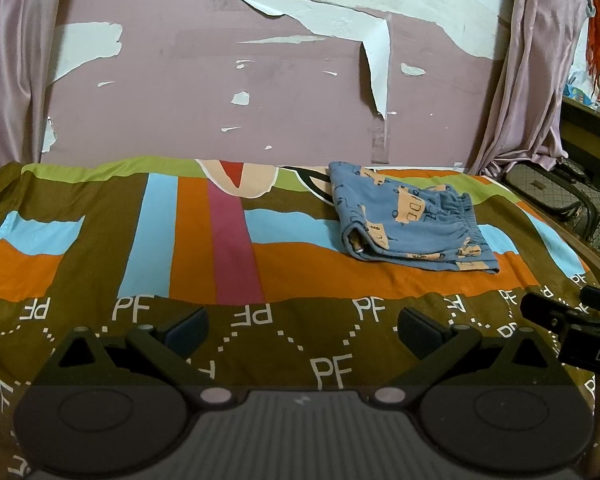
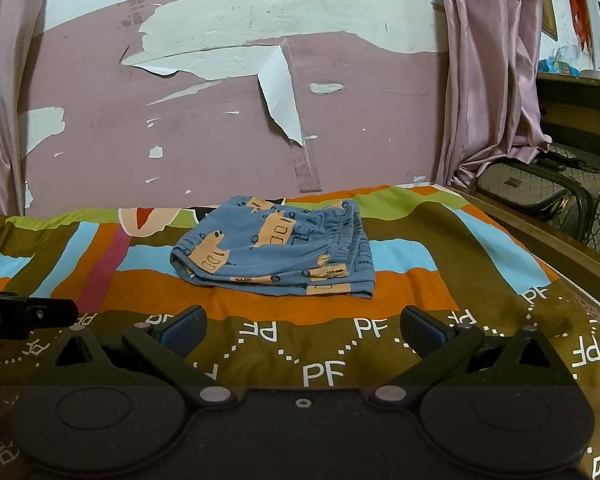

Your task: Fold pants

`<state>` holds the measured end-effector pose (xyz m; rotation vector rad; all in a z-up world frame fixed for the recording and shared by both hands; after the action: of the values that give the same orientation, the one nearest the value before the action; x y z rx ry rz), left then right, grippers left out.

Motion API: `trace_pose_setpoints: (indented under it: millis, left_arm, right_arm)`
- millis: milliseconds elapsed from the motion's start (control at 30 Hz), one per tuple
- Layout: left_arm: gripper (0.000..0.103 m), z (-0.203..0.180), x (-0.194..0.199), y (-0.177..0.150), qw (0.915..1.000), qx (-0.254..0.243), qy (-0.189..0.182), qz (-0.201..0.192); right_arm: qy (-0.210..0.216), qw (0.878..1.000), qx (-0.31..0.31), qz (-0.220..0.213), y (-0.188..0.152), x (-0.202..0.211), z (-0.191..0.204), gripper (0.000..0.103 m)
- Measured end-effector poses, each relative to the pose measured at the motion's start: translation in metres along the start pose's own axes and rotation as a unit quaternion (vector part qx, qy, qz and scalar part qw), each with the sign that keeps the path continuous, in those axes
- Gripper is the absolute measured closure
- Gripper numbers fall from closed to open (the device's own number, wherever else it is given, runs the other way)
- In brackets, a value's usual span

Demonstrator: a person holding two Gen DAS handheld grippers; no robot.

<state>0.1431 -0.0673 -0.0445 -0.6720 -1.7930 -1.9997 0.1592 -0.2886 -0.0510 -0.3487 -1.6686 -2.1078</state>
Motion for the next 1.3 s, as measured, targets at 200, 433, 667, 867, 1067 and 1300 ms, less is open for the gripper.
trace_pose_setpoints:
  millis: [200,433,667,867,1067,1300]
  left_arm:
    - [0.000,0.0003,0.0002,-0.0004,1.0000,0.001,0.000,0.000]
    - [0.000,0.0000,0.0002,-0.0008,1.0000,0.001,-0.001,0.000]
    - [0.000,0.0003,0.0001,-0.0006,1.0000,0.001,-0.001,0.000]
    - [0.000,0.0001,0.0000,-0.0013,1.0000,0.002,-0.001,0.001]
    - [0.000,-0.0005,0.0000,-0.0038,1.0000,0.008,-0.001,0.003]
    - [0.000,0.0002,-0.0004,-0.0040,1.0000,0.008,-0.002,0.003]
  right_arm:
    - [0.000,1.000,0.000,0.000,0.0001,0.0001,0.0000,0.001]
    - [0.000,1.000,0.000,0.001,-0.0001,0.0000,-0.0001,0.001]
    - [0.000,1.000,0.000,0.001,-0.0003,-0.0003,-0.0005,0.001]
    - [0.000,1.000,0.000,0.002,-0.0002,-0.0005,-0.0004,0.001]
    - [0.000,1.000,0.000,0.002,-0.0007,-0.0008,-0.0003,0.001]
    - [0.000,1.000,0.000,0.003,-0.0010,-0.0011,-0.0004,0.001]
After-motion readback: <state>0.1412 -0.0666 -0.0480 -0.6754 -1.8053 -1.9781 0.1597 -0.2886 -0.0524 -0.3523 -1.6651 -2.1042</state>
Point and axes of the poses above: each gripper's, at about its wrist camera, not at the fingertips, and x roughly against the way its jaws point, z to its left, y to its top, the point moved 8 cm from there along -x, roughly the way its jaws point, and after that the axes turned 12 degrees about -x, right-handed, at the moved point
